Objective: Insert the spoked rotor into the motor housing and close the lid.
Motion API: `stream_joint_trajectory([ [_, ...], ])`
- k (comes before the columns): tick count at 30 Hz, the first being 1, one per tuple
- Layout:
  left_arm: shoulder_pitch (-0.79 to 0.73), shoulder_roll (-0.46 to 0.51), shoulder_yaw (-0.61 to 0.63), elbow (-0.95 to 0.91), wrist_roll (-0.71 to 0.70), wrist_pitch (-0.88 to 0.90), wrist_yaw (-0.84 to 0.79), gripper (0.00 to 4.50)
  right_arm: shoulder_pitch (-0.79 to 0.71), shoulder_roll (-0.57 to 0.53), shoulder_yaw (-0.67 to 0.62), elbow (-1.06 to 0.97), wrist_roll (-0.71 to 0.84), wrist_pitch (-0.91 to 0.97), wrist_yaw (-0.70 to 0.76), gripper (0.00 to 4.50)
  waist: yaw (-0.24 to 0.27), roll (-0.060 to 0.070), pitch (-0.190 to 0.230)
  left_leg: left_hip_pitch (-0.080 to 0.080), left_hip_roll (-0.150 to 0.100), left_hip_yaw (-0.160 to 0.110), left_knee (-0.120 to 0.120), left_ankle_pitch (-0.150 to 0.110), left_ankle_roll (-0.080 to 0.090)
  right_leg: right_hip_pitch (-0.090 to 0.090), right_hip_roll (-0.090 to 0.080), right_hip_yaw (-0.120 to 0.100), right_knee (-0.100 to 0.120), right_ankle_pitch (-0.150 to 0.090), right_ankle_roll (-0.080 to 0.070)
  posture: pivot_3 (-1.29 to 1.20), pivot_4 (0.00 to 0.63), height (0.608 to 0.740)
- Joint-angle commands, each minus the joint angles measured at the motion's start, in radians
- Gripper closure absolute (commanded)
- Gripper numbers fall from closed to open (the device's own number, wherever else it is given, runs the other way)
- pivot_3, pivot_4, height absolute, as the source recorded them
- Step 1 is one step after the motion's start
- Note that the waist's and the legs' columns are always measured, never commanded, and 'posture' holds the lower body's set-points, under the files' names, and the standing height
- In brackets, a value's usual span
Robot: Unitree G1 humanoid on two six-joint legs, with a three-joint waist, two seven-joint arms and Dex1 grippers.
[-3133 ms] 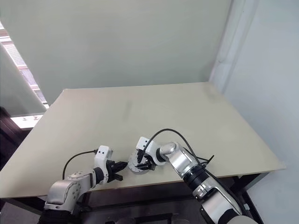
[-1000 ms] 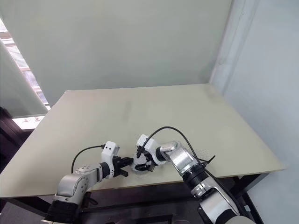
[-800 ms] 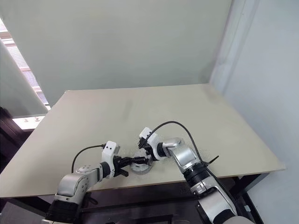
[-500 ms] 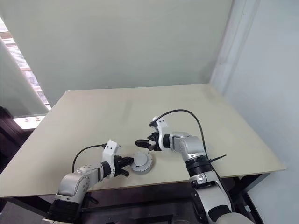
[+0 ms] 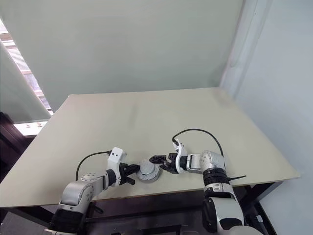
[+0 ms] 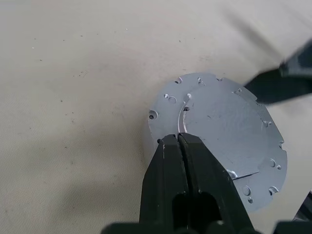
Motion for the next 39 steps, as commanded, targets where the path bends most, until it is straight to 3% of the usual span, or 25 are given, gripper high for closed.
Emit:
stream_joint_trajectory([
  [1, 0.013, -0.010, -0.053, 0.031, 0.014, 0.032, -0.004, 4.50, -0.014, 0.006, -0.026, 0.006, 0.042, 0.009, -0.002, 0.02, 0.000, 0.000, 0.000, 0.000, 0.000, 0.000, 0.000, 0.000, 0.000, 0.000, 0.000, 0.000, 0.000, 0.000, 0.000, 0.00, 0.000, 0.740],
  [32, 0.009, -0.008, -0.047, 0.026, 0.014, 0.034, -0.001, 4.50, 0.018, 0.095, -0.049, 0.044, 0.076, 0.041, -0.009, 0.02, -0.001, 0.000, 0.000, -0.001, 0.001, 0.000, -0.002, -0.002, -0.001, -0.002, 0.001, -0.001, 0.000, 0.000, 0.000, 0.00, 0.000, 0.740],
  [39, 0.012, -0.010, -0.048, 0.026, 0.018, 0.034, -0.003, 4.50, 0.006, 0.094, -0.118, 0.074, 0.110, 0.040, -0.022, 2.23, -0.001, 0.000, 0.000, -0.007, 0.001, 0.000, -0.001, 0.000, 0.001, -0.007, 0.001, -0.001, 0.000, 0.000, 0.000, 0.00, 0.000, 0.740],
])
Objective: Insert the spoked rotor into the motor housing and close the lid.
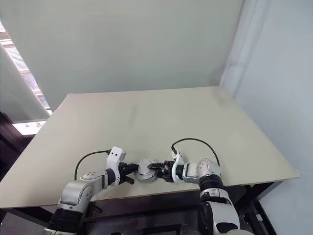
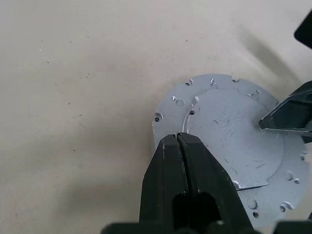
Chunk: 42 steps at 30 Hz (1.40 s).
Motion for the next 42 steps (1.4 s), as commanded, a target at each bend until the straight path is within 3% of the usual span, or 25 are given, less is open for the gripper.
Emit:
stream_joint_trajectory([
  [1, 0.015, -0.013, -0.050, 0.028, 0.004, 0.032, -0.011, 4.50, -0.034, 0.023, -0.039, -0.009, 0.073, 0.002, 0.013, 2.35, 0.001, 0.000, 0.000, 0.000, 0.000, 0.000, 0.000, 0.000, 0.000, 0.000, 0.000, 0.000, 0.000, 0.000, 0.000, 0.00, 0.000, 0.740],
  [16, 0.017, -0.016, -0.053, 0.026, 0.006, 0.029, -0.016, 4.50, -0.029, 0.039, -0.075, -0.016, 0.091, -0.004, 0.006, 2.35, 0.000, 0.000, 0.000, -0.001, 0.000, 0.000, 0.000, 0.000, 0.000, -0.001, 0.000, 0.000, 0.000, 0.000, 0.000, 0.00, 0.000, 0.740],
  [22, 0.001, -0.032, 0.038, 0.048, -0.004, -0.030, 0.019, 4.50, -0.023, 0.043, -0.083, -0.020, 0.091, -0.010, -0.001, 2.35, 0.001, 0.000, 0.000, -0.001, 0.000, 0.000, 0.000, 0.000, 0.000, -0.001, 0.000, 0.000, 0.000, 0.000, 0.000, 0.00, 0.000, 0.740],
  [26, -0.009, -0.025, 0.134, 0.045, -0.051, -0.034, 0.019, 3.68, -0.019, 0.043, -0.087, -0.022, 0.090, -0.012, -0.005, 2.35, -0.002, 0.000, 0.001, -0.002, 0.000, 0.000, 0.000, 0.000, 0.000, -0.002, 0.000, 0.000, 0.001, 0.000, 0.000, 0.00, 0.000, 0.740],
  [36, 0.005, -0.015, 0.427, 0.016, -0.231, 0.042, 0.072, 0.07, -0.014, 0.048, -0.101, -0.018, 0.104, -0.023, -0.018, 2.35, -0.006, -0.002, 0.001, -0.009, 0.001, 0.000, -0.003, -0.001, 0.002, -0.011, 0.001, 0.000, 0.001, 0.001, 0.002, 0.00, 0.000, 0.740],
  [42, 0.048, -0.056, 0.540, -0.031, -0.411, 0.183, 0.095, 0.00, -0.023, 0.064, -0.150, -0.012, 0.153, -0.026, -0.026, 2.39, -0.005, -0.002, 0.002, -0.009, 0.001, 0.000, -0.003, -0.001, 0.002, -0.011, 0.001, 0.000, 0.001, 0.002, 0.002, 0.00, 0.000, 0.740],
])
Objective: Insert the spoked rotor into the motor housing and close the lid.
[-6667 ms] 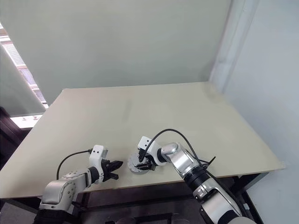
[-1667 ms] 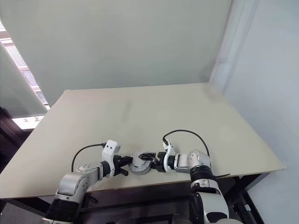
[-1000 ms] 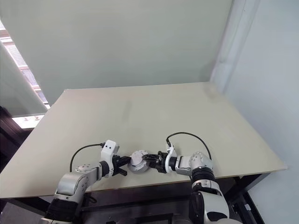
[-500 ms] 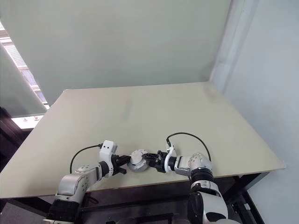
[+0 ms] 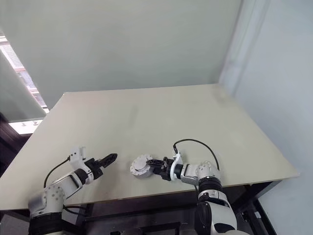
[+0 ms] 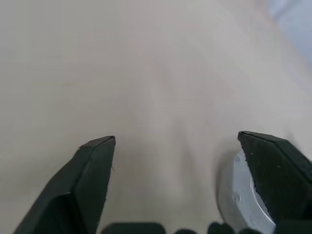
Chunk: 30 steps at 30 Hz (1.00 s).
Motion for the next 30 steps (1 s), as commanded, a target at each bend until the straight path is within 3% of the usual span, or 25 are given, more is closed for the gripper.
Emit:
stream_joint_trajectory([
  [1, 0.020, -0.029, 0.043, -0.074, -0.125, 0.075, 0.001, 0.00, -0.031, 0.024, -0.047, -0.026, 0.087, -0.007, 0.011, 2.45, 0.000, 0.000, 0.000, 0.000, 0.000, 0.000, 0.000, 0.000, 0.000, 0.000, 0.000, 0.000, 0.000, 0.000, 0.000, 0.00, 0.000, 0.740],
  [7, 0.058, -0.113, 0.061, -0.127, -0.240, 0.111, 0.044, 0.00, -0.038, 0.044, -0.048, -0.059, 0.120, -0.001, -0.008, 4.40, -0.001, -0.001, 0.000, 0.000, 0.001, 0.000, 0.004, 0.000, 0.000, 0.001, 0.001, 0.000, 0.000, -0.001, -0.002, 0.00, 0.000, 0.740],
  [20, 0.073, -0.091, 0.076, -0.122, -0.293, 0.075, 0.097, 0.00, -0.024, 0.017, 0.011, -0.091, 0.126, -0.061, 0.012, 4.46, -0.011, -0.001, 0.000, 0.000, 0.001, 0.000, 0.004, 0.000, 0.000, 0.002, 0.001, 0.000, 0.000, -0.001, -0.002, 0.00, 0.000, 0.740],
  [26, 0.066, -0.052, 0.001, -0.126, -0.207, 0.014, 0.103, 0.00, 0.007, -0.030, 0.143, -0.175, 0.056, -0.192, 0.092, 4.46, -0.019, -0.001, 0.000, 0.000, 0.001, 0.001, 0.004, 0.000, 0.000, 0.002, 0.001, 0.001, 0.000, -0.001, -0.002, 0.00, 0.000, 0.740],
  [30, 0.055, -0.003, -0.098, -0.110, -0.113, -0.038, 0.074, 0.95, 0.023, -0.061, 0.219, -0.215, 0.010, -0.247, 0.095, 4.50, -0.019, -0.001, 0.000, 0.001, 0.001, 0.001, 0.004, 0.000, 0.000, 0.002, 0.001, 0.001, 0.001, -0.001, -0.002, 0.00, 0.000, 0.740],
])
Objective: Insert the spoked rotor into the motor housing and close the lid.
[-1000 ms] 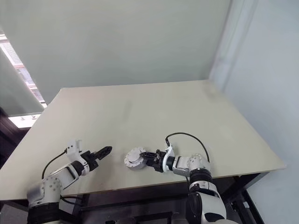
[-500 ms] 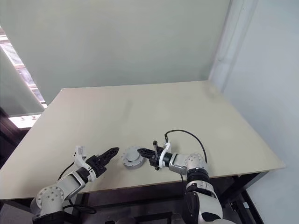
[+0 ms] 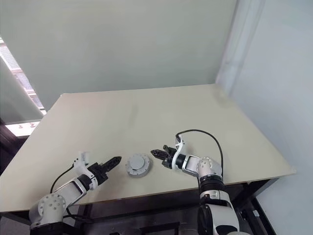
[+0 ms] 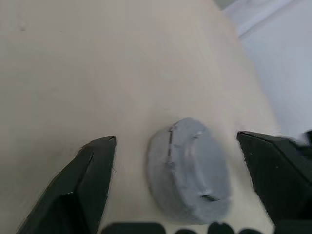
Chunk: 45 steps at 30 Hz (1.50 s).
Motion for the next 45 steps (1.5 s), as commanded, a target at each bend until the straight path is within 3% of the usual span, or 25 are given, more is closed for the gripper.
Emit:
stream_joint_trajectory([
  [1, -0.031, 0.025, -0.049, -0.016, 0.040, -0.047, -0.032, 1.32, -0.004, -0.013, 0.047, -0.057, -0.013, -0.032, 0.022, 4.50, 0.000, 0.000, 0.000, 0.000, 0.000, 0.000, 0.000, 0.000, 0.000, 0.000, 0.000, 0.000, 0.000, 0.000, 0.000, 0.00, 0.000, 0.740],
  [9, -0.048, 0.043, -0.073, 0.014, 0.064, -0.074, -0.054, 4.27, 0.011, -0.028, 0.087, -0.067, -0.020, -0.036, 0.024, 4.50, 0.000, 0.000, 0.000, 0.000, 0.000, 0.000, 0.000, 0.000, 0.000, 0.000, 0.000, 0.000, 0.000, 0.000, 0.000, 0.00, 0.000, 0.740],
  [13, -0.055, 0.043, -0.073, 0.024, 0.060, -0.068, -0.049, 4.44, 0.014, -0.033, 0.104, -0.072, -0.025, -0.042, 0.026, 4.50, 0.000, 0.000, 0.000, 0.000, 0.000, 0.000, 0.000, 0.000, 0.000, 0.000, 0.000, 0.000, 0.000, 0.000, 0.000, 0.00, 0.000, 0.740],
  [16, -0.057, 0.044, -0.072, 0.027, 0.043, -0.061, -0.063, 3.80, 0.016, -0.036, 0.117, -0.075, -0.029, -0.046, 0.026, 4.50, 0.000, 0.000, 0.000, 0.000, 0.000, 0.000, 0.000, 0.000, 0.000, 0.000, 0.000, 0.000, 0.000, 0.000, 0.000, 0.00, 0.000, 0.740],
  [25, -0.065, 0.042, -0.074, 0.038, 0.052, -0.066, -0.062, 0.54, 0.023, -0.049, 0.165, -0.072, -0.050, -0.029, 0.027, 4.50, 0.000, 0.000, 0.000, 0.000, 0.000, 0.000, 0.000, 0.000, 0.000, 0.000, 0.000, 0.000, 0.000, 0.000, 0.001, 0.00, 0.000, 0.740],
  [27, -0.079, 0.028, -0.080, 0.053, 0.071, -0.083, -0.040, 0.05, 0.018, -0.047, 0.158, -0.059, -0.041, -0.017, 0.020, 4.50, 0.001, 0.000, 0.000, 0.000, 0.000, 0.000, 0.000, 0.000, 0.000, 0.000, 0.000, 0.000, 0.001, 0.000, 0.001, 0.00, 0.000, 0.740],
  [39, -0.108, -0.007, -0.116, 0.090, 0.097, -0.095, -0.028, 0.05, 0.002, -0.018, 0.070, -0.011, -0.010, 0.023, -0.030, 4.50, 0.001, 0.000, 0.000, 0.002, 0.000, 0.000, 0.001, 0.000, 0.000, 0.002, 0.000, 0.001, 0.001, 0.001, 0.001, 0.00, 0.000, 0.740],
  [42, -0.110, -0.004, -0.115, 0.095, 0.103, -0.101, -0.032, 0.00, 0.004, -0.018, 0.060, -0.015, -0.004, 0.030, -0.027, 3.92, 0.000, 0.000, 0.000, 0.002, 0.000, 0.000, 0.001, 0.000, 0.000, 0.002, 0.000, 0.001, 0.001, 0.001, 0.001, 0.00, 0.000, 0.740],
  [45, -0.112, -0.001, -0.110, 0.099, 0.100, -0.100, -0.035, 0.00, -0.001, -0.014, 0.037, -0.004, -0.001, 0.028, -0.041, 2.83, 0.000, 0.000, 0.000, 0.002, 0.000, 0.000, 0.001, 0.000, 0.000, 0.003, 0.000, 0.001, 0.001, 0.001, 0.001, 0.00, 0.000, 0.740],
])
